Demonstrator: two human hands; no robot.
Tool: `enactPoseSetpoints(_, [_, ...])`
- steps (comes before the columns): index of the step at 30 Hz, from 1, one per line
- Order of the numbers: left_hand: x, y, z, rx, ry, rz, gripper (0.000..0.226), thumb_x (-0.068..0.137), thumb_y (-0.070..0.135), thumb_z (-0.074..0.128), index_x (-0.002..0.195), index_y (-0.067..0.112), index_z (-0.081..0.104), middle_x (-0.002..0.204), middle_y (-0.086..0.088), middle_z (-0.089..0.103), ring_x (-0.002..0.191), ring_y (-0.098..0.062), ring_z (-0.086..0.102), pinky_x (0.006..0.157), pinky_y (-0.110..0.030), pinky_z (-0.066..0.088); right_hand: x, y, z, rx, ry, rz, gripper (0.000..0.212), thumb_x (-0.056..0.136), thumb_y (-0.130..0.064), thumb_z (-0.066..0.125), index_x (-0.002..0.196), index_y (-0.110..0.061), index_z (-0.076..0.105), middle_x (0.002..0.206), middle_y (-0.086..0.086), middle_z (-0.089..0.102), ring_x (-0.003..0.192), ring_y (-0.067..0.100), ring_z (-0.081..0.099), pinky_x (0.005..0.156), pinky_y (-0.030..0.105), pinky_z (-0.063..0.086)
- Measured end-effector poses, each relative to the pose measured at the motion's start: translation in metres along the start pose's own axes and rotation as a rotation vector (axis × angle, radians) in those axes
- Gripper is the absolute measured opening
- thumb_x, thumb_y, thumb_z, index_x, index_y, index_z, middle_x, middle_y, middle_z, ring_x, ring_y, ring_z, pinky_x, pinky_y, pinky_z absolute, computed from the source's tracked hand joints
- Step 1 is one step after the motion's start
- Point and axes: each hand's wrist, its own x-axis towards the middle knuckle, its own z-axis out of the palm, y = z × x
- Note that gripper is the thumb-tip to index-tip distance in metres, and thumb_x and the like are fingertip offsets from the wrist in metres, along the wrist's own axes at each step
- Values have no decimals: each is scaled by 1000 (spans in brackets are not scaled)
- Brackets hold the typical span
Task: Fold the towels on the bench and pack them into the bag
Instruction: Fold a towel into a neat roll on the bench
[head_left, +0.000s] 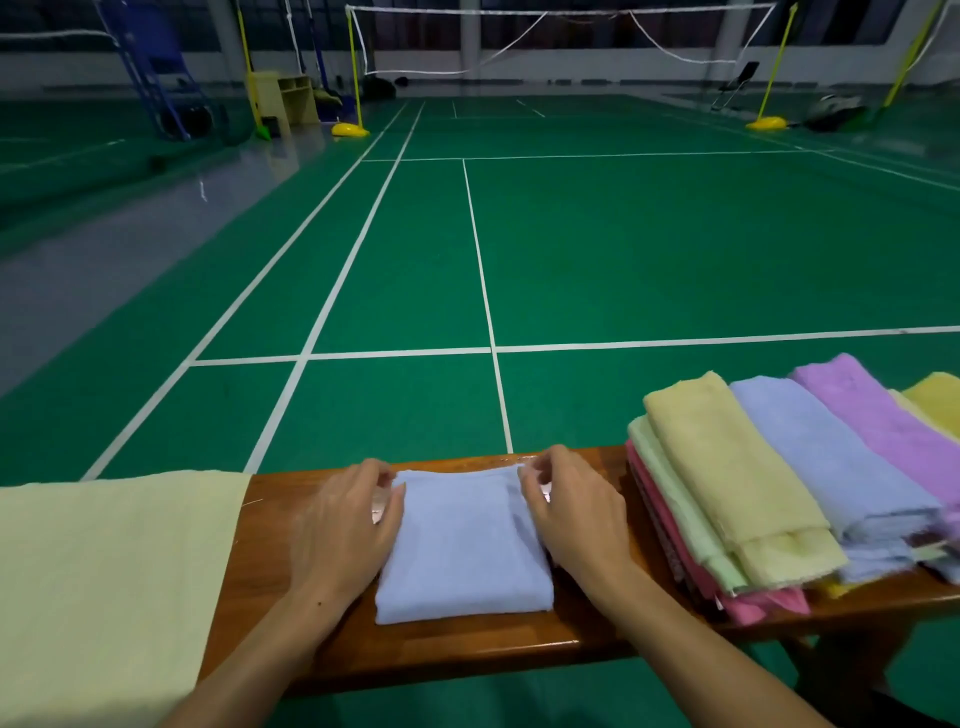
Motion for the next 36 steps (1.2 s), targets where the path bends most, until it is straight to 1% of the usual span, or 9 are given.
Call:
enactPoseSetpoints(3, [-7,2,8,-71,-101,136,31,102,51,61,128,36,63,128,17,65,119,-7,60,93,-29,54,-13,-12,9,108,-72,-262,37,105,-46,48,133,-23,57,129,-3,59,120,17,52,101,32,47])
enactPoseSetpoints(6, [-16,3,18,-4,-286,261,58,105,62,46,156,33,45,165,16,35,157,-9,25,127,-25,14,-24,-16,28,47,-216,-456,57,106,-51,41,151,-17,47,161,7,41,151,27,33,125,48,29])
enactPoseSetpoints(9, [-23,0,23,141,-418,299,76,105,72,25,168,31,17,175,10,2,162,-10,-9,130,-32,-7,-29,-10,39,-59,-373,-467,71,108,-62,27,166,-21,24,176,5,9,163,28,-1,131,52,4])
enactPoseSetpoints(12, [-27,-8,23,212,-491,274,78,103,77,14,168,37,-1,173,13,-19,158,-8,-24,131,-41,-7,-28,-3,39,-113,-447,-459,77,106,-70,16,169,-27,7,176,-2,-9,160,21,-19,130,52,-8])
enactPoseSetpoints(15, [-27,-13,19,213,-505,258,79,99,81,12,167,42,-4,171,17,-23,158,-8,-25,132,-46,-1,-23,7,37,-131,-491,-434,80,102,-76,13,168,-33,0,175,-9,-17,159,17,-25,129,54,-8])
enactPoseSetpoints(23, [-25,-21,9,194,-517,246,85,94,87,18,166,46,0,172,21,-19,158,-6,-22,132,-47,0,-13,35,21,-175,-548,-292,90,97,-83,13,168,-31,-8,175,-1,-19,159,26,-25,130,54,-4])
enactPoseSetpoints(29, [-36,-18,-15,65,-488,246,82,92,87,33,163,47,22,171,25,0,159,1,-6,131,-41,8,-27,44,-4,-48,-517,-226,112,81,-96,5,168,-25,7,176,0,6,162,27,2,130,52,13])
enactPoseSetpoints(33, [-52,-11,-24,17,-423,384,67,92,86,45,148,50,49,161,29,37,152,2,27,125,-37,29,-42,48,-12,-29,-410,-314,94,94,-84,25,166,-24,19,172,-1,20,158,22,17,128,47,21])
enactPoseSetpoints(36, [-61,-7,-25,26,-443,406,65,91,86,46,144,50,53,154,30,46,145,5,38,121,-33,35,-50,45,-19,29,-383,-480,72,102,-67,40,159,-22,37,167,-3,32,154,15,26,127,40,25])
